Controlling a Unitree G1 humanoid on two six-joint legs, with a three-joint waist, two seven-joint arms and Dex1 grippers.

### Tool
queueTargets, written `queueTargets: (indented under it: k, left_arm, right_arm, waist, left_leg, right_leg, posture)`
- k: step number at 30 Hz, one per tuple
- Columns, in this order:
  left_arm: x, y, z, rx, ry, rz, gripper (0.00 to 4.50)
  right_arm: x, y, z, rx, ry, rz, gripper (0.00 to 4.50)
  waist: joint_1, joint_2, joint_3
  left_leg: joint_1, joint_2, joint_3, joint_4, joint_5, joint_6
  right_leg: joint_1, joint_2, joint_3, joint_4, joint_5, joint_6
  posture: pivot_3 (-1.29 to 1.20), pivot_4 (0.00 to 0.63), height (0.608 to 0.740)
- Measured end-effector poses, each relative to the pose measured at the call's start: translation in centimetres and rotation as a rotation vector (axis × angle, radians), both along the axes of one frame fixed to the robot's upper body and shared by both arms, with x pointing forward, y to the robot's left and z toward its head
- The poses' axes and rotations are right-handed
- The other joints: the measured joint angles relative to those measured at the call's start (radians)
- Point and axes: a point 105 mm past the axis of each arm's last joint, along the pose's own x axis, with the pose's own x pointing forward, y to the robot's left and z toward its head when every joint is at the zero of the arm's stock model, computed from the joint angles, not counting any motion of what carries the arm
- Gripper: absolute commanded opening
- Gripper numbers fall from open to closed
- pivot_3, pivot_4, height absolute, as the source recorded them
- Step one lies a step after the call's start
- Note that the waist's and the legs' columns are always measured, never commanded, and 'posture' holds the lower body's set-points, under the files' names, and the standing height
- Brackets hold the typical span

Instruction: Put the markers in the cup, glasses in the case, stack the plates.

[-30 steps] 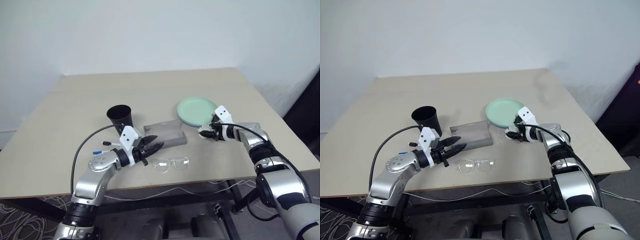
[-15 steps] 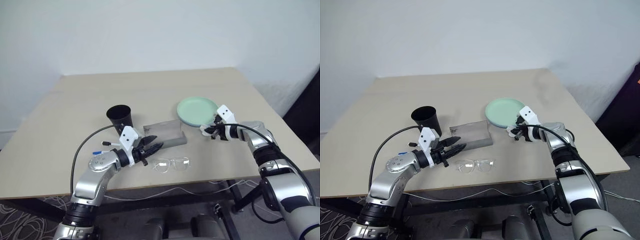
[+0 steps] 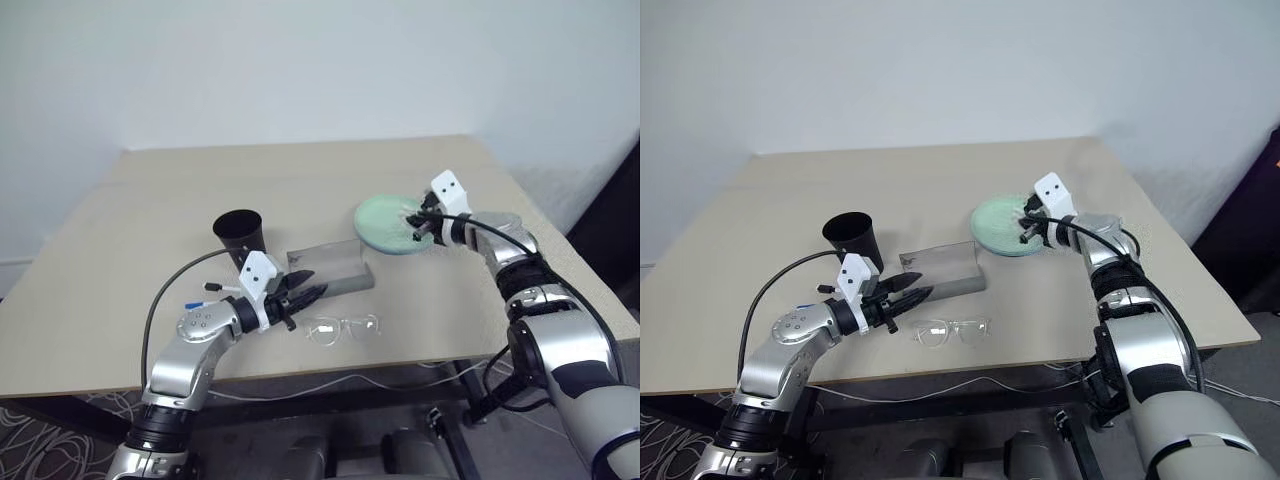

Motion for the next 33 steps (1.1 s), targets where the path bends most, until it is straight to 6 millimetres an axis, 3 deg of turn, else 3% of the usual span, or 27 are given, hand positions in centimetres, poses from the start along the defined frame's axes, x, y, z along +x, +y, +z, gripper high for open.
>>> queueTargets:
  k: [3, 8, 16, 20, 27, 33]
  left_arm:
    - [0.0, 0.1, 0.0, 0.001, 0.0, 0.003, 1.93]
    - [-0.1, 0.3, -0.3, 0.006, 0.011, 0.009, 1.93]
    - [-0.2, 0.4, -0.2, 0.022, 0.01, 0.001, 1.93]
    - [0.0, 0.5, 0.4, 0.045, 0.009, -0.039, 1.93]
    - [-0.5, -0.4, 1.9, 0.192, 0.061, -0.34, 1.93]
    - [-0.7, -1.0, 1.9, 0.352, 0.139, -0.607, 1.93]
  right_arm:
    - [0.1, -0.1, -0.4, -0.006, -0.004, -0.015, 2.09]
    - [0.6, 0.0, 0.7, 0.007, -0.052, -0.014, 3.72]
    - [0.3, -0.1, 0.6, -0.008, -0.098, 0.023, 3.72]
    - [-1.5, -0.3, -0.6, -0.009, -0.091, 0.153, 3.72]
    - [-6.1, -0.8, -3.4, -0.044, -0.043, 0.406, 3.72]
    - [-7.0, -0.7, -4.0, -0.052, -0.04, 0.435, 3.72]
  waist:
    - [0.0, 0.0, 0.0]
    - [0.0, 0.0, 0.0]
    - [-0.001, 0.0, 0.0]
    - [0.001, 0.0, 0.0]
    - [-0.007, 0.0, 0.0]
    - [-0.006, 0.0, 0.0]
  left_leg:
    - [0.0, 0.0, 0.0, -0.001, 0.0, 0.0]
    - [0.001, 0.0, 0.0, -0.001, 0.0, 0.0]
    - [0.001, 0.001, 0.0, -0.001, 0.0, 0.0]
    - [0.001, 0.0, 0.0, 0.0, 0.0, 0.0]
    - [0.002, 0.001, 0.001, 0.001, 0.0, 0.0]
    - [0.003, 0.004, 0.002, 0.001, 0.0, 0.0]
  right_leg:
    - [-0.001, 0.0, 0.0, 0.0, 0.0, 0.0]
    - [0.0, 0.001, 0.001, 0.0, 0.0, 0.0]
    - [0.0, 0.001, 0.001, 0.001, 0.0, 0.0]
    - [0.001, 0.001, 0.0, 0.0, 0.0, 0.0]
    - [0.003, 0.001, 0.0, 0.0, -0.001, -0.001]
    - [0.004, 0.001, -0.001, 0.001, -0.002, -0.002]
  posture:
    - [0.0, 0.0, 0.74]
    - [0.0, 0.0, 0.74]
    - [0.0, 0.0, 0.74]
    - [0.0, 0.0, 0.74]
    - [0.0, 0.0, 0.74]
    - [0.0, 0.0, 0.74]
